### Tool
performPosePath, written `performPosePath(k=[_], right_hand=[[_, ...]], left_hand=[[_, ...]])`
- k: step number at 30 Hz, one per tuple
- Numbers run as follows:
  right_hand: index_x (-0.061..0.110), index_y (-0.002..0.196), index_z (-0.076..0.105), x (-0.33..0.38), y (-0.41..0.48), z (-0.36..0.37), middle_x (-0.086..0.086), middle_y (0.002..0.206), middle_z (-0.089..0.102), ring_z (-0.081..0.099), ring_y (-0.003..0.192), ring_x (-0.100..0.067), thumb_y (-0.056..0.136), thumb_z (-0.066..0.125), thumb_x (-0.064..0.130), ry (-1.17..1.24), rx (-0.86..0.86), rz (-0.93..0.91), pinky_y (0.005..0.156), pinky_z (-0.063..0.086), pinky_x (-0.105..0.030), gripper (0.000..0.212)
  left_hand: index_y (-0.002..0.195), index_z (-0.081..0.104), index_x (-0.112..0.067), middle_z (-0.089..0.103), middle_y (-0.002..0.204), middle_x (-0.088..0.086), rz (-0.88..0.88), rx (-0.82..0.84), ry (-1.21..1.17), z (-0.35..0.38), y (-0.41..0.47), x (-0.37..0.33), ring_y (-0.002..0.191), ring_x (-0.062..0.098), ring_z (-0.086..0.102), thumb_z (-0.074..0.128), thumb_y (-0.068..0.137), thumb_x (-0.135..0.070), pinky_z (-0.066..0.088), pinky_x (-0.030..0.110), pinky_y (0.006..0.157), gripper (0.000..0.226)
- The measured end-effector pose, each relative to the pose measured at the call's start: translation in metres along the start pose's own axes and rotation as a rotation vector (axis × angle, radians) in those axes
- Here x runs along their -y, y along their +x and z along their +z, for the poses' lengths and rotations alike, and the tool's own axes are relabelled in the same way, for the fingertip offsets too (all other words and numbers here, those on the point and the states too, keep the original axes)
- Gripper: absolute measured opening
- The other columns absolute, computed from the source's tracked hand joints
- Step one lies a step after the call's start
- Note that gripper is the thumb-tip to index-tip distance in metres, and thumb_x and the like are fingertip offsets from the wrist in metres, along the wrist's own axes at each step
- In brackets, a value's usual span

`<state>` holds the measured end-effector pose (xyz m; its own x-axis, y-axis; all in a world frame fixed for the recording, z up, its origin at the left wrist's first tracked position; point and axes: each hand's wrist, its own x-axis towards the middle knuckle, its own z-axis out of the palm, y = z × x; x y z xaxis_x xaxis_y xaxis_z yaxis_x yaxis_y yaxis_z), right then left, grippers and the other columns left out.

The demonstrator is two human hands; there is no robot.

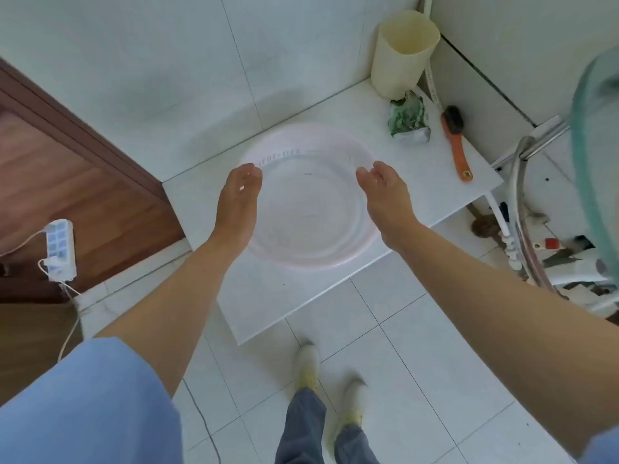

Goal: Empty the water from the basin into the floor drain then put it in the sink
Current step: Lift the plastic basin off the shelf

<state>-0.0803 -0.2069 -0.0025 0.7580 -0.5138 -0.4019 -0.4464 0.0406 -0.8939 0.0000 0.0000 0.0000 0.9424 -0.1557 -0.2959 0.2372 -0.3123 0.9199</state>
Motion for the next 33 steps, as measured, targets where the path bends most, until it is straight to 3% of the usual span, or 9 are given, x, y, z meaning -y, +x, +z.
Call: performPosePath(k=[4, 6, 12, 17, 28, 33], right_hand=[[0.015, 0.143, 0.03, -0.015, 0.014, 0.007, -0.001, 0.149, 0.034, 0.033, 0.135, -0.015, 0.092, 0.052, 0.038, -0.002, -0.012, 0.023, 0.096, 0.027, -0.022, 0.06], [0.017, 0.144, 0.029, -0.024, 0.021, 0.008, 0.0, 0.151, 0.031, 0.031, 0.136, -0.016, 0.093, 0.052, 0.038, -0.037, -0.024, 0.035, 0.098, 0.026, -0.023, 0.06], [0.018, 0.147, 0.019, -0.048, 0.04, 0.011, 0.001, 0.157, 0.013, 0.012, 0.143, -0.018, 0.093, 0.049, 0.037, -0.175, -0.089, 0.058, 0.116, 0.017, -0.041, 0.064], [0.017, 0.148, 0.011, -0.061, 0.055, 0.014, 0.001, 0.158, 0.002, 0.003, 0.145, -0.017, 0.096, 0.046, 0.032, -0.274, -0.119, 0.074, 0.118, 0.011, -0.043, 0.065], [0.031, 0.147, 0.003, -0.069, 0.073, 0.02, 0.009, 0.157, 0.004, 0.022, 0.136, -0.028, 0.095, 0.042, 0.024, -0.455, -0.196, 0.146, 0.109, 0.028, -0.049, 0.066], [0.031, 0.147, 0.003, -0.074, 0.074, 0.024, 0.006, 0.156, 0.01, 0.033, 0.127, -0.029, 0.097, 0.038, 0.018, -0.542, -0.243, 0.122, 0.101, 0.035, -0.043, 0.063]], left_hand=[[0.123, 0.051, -0.026, 0.053, 0.124, -0.005, -0.011, 0.001, 0.095, 0.0, 0.012, 0.017, 0.118, 0.016, 0.05, 0.043, 0.092, -0.045, 0.036, 0.014, 0.081, 0.037], [0.132, 0.047, -0.025, 0.047, 0.135, -0.004, -0.027, -0.002, 0.156, 0.0, 0.021, 0.029, 0.121, 0.012, 0.045, 0.041, 0.096, -0.044, 0.033, 0.011, 0.086, 0.041], [0.147, 0.027, -0.018, 0.012, 0.159, 0.003, -0.073, 0.003, 0.364, 0.001, 0.042, 0.052, 0.145, 0.02, 0.018, 0.032, 0.1, -0.043, 0.021, 0.04, 0.117, 0.054], [0.15, 0.021, -0.016, 0.005, 0.161, 0.005, -0.095, -0.003, 0.491, 0.005, 0.056, 0.062, 0.148, 0.021, 0.007, 0.031, 0.1, -0.041, 0.015, 0.049, 0.118, 0.056], [0.152, 0.01, -0.016, -0.003, 0.161, 0.004, -0.172, -0.042, 0.592, 0.012, 0.075, 0.063, 0.145, 0.033, 0.009, 0.029, 0.101, -0.04, 0.019, 0.055, 0.114, 0.06], [0.152, 0.006, -0.022, -0.002, 0.161, 0.005, -0.219, -0.067, 0.653, 0.017, 0.08, 0.061, 0.143, 0.036, 0.014, 0.028, 0.1, -0.042, 0.021, 0.057, 0.11, 0.06]])
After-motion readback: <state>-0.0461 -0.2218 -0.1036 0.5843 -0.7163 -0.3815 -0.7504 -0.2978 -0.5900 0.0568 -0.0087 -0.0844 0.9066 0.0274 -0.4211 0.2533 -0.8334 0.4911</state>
